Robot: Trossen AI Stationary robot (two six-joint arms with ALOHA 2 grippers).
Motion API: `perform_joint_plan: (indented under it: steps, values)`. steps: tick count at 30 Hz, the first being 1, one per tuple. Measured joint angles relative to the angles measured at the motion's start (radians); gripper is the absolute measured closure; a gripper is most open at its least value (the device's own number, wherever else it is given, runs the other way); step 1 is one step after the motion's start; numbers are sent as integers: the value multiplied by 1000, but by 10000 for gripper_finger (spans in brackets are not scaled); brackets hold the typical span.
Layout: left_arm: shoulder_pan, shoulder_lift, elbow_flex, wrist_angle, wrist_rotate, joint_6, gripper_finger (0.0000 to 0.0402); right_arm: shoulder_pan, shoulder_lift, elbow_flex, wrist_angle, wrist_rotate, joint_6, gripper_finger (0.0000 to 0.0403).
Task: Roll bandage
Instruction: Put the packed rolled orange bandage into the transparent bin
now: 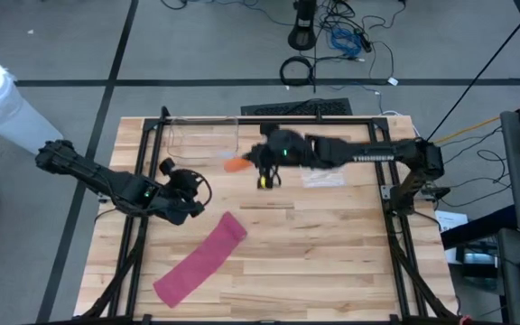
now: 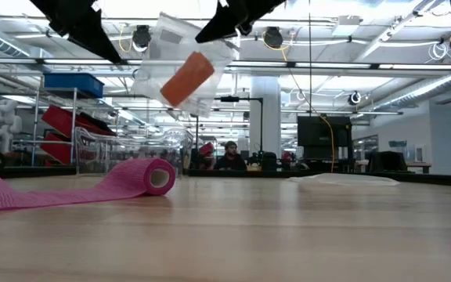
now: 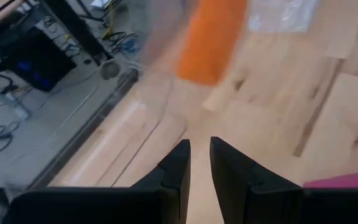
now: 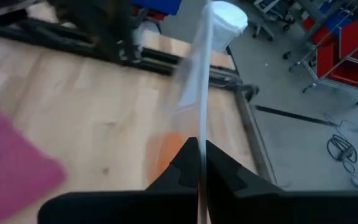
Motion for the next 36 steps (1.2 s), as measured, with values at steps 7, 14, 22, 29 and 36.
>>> perform_joint_plan:
  steps: [7,14,22,29,36]
  values:
    - [12,-51,-39,-51,-92,-39,333,-119,149,182,-10,-128,-69,403]
    - [67,-137,-79,-93,-94,-79,333,-189,378,484,-69,-161,-199,403]
    - [102,-260,-79,-145,-156,-143,333,-281,634,827,-234,-231,-252,403]
    - [124,-317,-79,-145,-176,-108,333,-352,720,857,-193,-320,-238,403]
    - [152,-315,-79,-144,-176,-81,333,-365,787,856,-215,-338,-222,403]
